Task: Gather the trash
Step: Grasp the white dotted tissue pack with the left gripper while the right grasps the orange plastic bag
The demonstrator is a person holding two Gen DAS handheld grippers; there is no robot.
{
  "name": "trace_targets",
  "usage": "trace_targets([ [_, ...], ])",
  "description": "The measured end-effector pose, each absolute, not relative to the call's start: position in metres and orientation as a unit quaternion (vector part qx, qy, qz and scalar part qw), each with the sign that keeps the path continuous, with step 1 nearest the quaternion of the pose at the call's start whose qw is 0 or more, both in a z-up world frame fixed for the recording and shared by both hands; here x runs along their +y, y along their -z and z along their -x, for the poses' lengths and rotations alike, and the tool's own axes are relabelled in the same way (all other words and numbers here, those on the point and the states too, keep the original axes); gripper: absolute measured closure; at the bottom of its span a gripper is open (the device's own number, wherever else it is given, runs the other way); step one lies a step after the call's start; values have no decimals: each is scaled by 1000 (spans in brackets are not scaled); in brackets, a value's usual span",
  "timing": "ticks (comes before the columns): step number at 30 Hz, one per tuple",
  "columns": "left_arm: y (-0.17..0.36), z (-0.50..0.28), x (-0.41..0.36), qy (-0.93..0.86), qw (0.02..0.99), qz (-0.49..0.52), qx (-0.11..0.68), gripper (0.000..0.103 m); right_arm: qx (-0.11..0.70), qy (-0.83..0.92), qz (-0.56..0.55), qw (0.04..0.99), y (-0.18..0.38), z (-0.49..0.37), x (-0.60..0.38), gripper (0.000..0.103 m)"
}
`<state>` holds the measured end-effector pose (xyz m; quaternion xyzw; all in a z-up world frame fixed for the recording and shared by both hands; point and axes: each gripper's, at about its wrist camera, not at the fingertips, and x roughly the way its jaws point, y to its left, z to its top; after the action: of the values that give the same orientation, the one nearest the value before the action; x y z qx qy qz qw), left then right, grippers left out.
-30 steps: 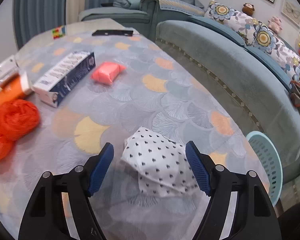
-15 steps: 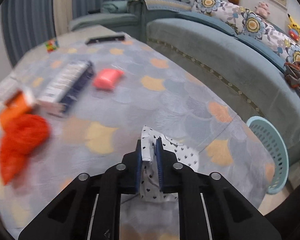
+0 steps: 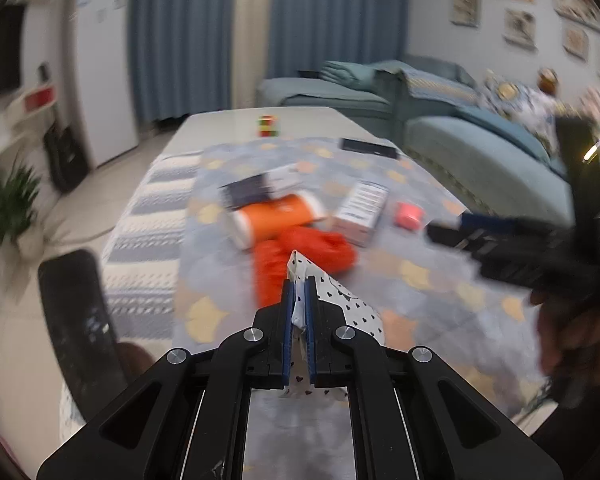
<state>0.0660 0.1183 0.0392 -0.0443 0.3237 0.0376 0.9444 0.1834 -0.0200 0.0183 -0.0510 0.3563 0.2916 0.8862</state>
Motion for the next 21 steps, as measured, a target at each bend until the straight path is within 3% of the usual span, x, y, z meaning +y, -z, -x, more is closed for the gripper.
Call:
trace_targets([
  [14, -44, -63, 159, -70, 948, 93, 298, 99, 401, -281, 118, 864, 49, -231, 76, 36],
  [15, -43, -63, 160, -71, 948, 91, 298, 99, 418, -269, 125, 859, 56, -235, 79, 40],
  [16, -42, -64, 160, -71, 947, 92, 299, 99, 431, -259, 127, 855, 62, -237, 79, 53],
  [18, -41, -65, 162, -69, 946, 97, 301, 99, 436, -256, 117, 855, 62, -236, 74, 68],
  [21, -42, -64, 164, -67, 947, 100, 299, 99, 431, -276, 95, 854, 49, -230, 64, 78],
])
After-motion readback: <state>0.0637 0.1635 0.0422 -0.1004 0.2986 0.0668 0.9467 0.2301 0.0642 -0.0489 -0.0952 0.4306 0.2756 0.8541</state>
